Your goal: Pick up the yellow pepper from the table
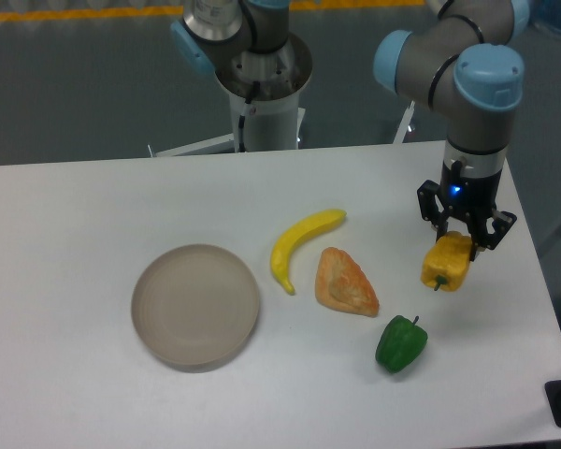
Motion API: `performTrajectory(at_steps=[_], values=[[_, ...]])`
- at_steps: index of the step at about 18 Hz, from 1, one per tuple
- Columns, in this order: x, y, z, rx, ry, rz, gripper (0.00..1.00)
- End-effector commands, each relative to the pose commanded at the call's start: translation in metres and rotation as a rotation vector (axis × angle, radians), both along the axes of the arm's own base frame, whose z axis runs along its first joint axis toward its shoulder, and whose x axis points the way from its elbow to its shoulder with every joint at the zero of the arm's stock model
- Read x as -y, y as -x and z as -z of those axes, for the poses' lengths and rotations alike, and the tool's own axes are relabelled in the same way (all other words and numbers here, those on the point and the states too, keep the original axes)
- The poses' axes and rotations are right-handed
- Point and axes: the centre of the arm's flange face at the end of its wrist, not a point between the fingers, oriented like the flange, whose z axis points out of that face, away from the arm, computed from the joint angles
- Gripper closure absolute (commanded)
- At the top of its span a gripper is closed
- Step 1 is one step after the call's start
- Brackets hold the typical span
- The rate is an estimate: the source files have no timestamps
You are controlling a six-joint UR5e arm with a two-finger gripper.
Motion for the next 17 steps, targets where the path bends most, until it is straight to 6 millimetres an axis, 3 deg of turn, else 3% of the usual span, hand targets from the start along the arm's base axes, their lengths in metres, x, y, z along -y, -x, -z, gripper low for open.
performTrajectory(at_steps=[17], values=[[-0.010,-0.007,0.012,-0.021,0.039,0.014,0.71]])
